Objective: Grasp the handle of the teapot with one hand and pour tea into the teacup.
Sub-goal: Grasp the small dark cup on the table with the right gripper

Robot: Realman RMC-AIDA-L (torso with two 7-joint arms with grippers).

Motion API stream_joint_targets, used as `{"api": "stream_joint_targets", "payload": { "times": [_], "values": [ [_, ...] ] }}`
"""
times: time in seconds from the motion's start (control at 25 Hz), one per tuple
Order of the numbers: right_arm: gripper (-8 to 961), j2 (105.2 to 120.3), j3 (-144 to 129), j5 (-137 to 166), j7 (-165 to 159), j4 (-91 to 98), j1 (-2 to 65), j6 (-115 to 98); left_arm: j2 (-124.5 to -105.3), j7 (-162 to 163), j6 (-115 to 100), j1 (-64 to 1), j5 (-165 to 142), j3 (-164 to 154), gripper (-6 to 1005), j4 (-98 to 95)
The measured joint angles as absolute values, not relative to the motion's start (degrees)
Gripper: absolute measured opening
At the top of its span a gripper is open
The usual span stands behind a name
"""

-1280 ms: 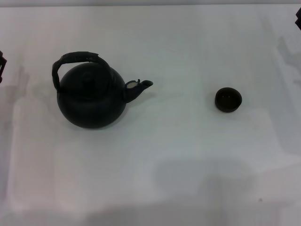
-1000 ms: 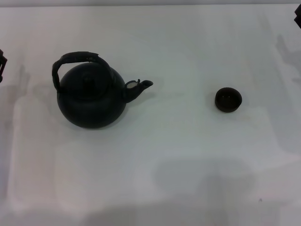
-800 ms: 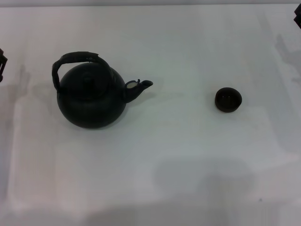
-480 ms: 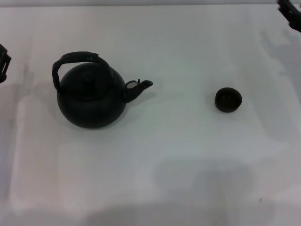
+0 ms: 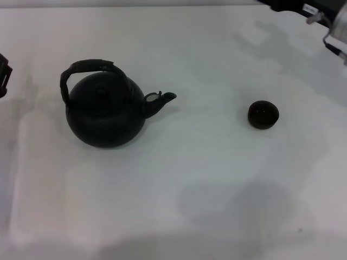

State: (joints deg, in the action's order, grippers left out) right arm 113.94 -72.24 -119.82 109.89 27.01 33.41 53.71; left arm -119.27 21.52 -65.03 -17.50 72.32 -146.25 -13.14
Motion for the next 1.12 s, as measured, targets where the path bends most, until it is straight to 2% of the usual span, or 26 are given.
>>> {"api": "stream_joint_targets", "payload": {
  "times": [0.28,0.56,0.8,1.12],
  "values": [
    [812,113.33,-72.51,-85.34,84.55,41.82,36.54,54.03,-119.27,21.56,-65.03,-17.32,72.34,-146.25,828,-13.02],
    [811,115.3,-73.57,-56.48,63.32,56.24,38.03,62.24,-119.22,21.6,-65.04,-17.31,72.34,-146.25,828,-12.99],
    [811,115.4,-81.85,-42.53,49.88,64.87,40.12,71.2,-119.19,21.62,-65.04,-17.32,72.57,-145.92,828,-12.91],
    [812,115.7,-94.18,-34.33,40.96,64.46,43.81,73.13,-119.18,21.62,-65.04,-17.53,72.77,-145.73,828,-12.92]
  ]
}}
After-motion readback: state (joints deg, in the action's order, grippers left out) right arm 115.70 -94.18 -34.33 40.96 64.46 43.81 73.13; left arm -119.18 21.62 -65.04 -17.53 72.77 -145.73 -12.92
